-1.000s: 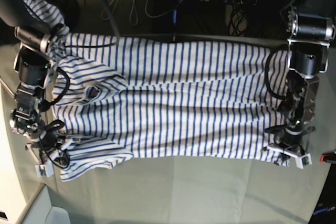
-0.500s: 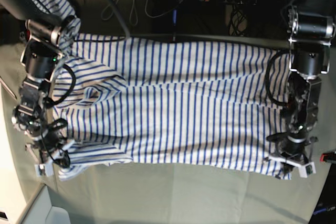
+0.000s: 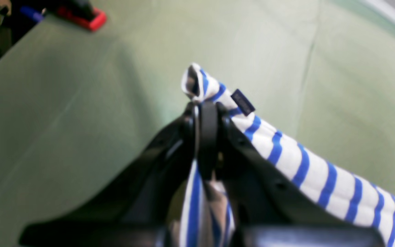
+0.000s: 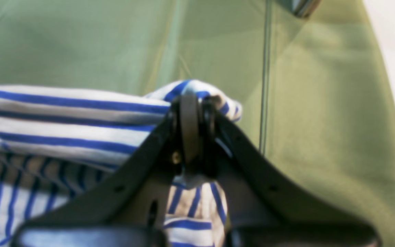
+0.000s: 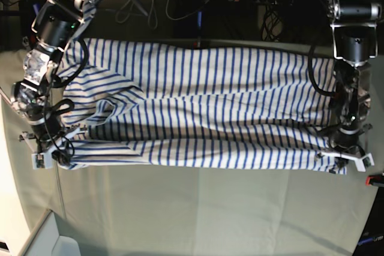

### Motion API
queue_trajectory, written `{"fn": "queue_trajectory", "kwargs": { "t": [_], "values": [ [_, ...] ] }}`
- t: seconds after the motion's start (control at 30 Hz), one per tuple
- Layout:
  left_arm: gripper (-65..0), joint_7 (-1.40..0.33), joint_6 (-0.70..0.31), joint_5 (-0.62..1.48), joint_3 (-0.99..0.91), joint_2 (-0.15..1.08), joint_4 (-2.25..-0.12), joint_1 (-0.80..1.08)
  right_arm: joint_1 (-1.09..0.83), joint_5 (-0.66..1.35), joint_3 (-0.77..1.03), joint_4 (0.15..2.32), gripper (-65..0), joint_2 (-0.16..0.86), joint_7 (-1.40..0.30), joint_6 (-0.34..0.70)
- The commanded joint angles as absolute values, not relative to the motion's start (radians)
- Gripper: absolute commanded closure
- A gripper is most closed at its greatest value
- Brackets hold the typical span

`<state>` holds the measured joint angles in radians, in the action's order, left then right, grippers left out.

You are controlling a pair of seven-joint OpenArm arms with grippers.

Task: Layout the t-shirt on the table in an organized manner, then fold the t-shirt properly
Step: 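Lay the folded strip down with both grippers and release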

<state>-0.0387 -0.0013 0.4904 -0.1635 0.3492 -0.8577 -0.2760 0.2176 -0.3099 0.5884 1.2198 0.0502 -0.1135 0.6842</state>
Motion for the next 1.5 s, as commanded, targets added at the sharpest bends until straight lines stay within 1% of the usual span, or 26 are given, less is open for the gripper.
{"fn": "queue_trajectory", "kwargs": {
  "t": [0.0, 0.1, 0.23, 0.47, 0.53, 0.67, 0.8, 1.47],
  "values": [
    [0.0, 0.001, 0.001, 0.492, -0.185, 0.367, -0.900, -0.282, 0.222, -0.291, 0.590, 1.265, 0.0, 0.051, -0.081, 0.698],
    [0.0, -0.005, 0.001, 0.492, -0.214, 0.364, -0.964, -0.225, 0.159, -0.291, 0.590, 1.343, 0.0, 0.025, -0.081, 0.698],
    [0.0, -0.002, 0.001, 0.492, -0.226, 0.363, -1.035, -0.153, 0.102, -0.291, 0.584, 1.391, 0.0, 0.021, -0.081, 0.698],
    [0.0, 0.001, 0.001, 0.492, -0.228, 0.363, -1.167, -0.024, 0.042, -0.288, 0.590, 1.400, 0.0, 0.021, -0.079, 0.698],
    [0.0, 0.001, 0.001, 0.492, -0.228, 0.363, -1.194, 0.012, 0.019, -0.246, 0.590, 1.400, 0.0, 0.027, -0.079, 0.698],
    [0.0, 0.001, 0.001, 0.492, -0.272, 0.360, -1.198, 0.048, -0.025, -0.173, 0.584, 1.412, 0.0, 0.050, -0.079, 0.698],
    [0.0, 0.001, 0.001, 0.492, -0.325, 0.334, -1.202, 0.076, -0.062, -0.170, 0.584, 1.414, 0.0, 0.056, -0.079, 0.698],
    [0.0, -0.007, 0.001, 0.492, -0.332, 0.334, -1.188, 0.151, -0.196, -0.170, 0.605, 1.449, 0.0, 0.021, -0.077, 0.698]
  ]
}}
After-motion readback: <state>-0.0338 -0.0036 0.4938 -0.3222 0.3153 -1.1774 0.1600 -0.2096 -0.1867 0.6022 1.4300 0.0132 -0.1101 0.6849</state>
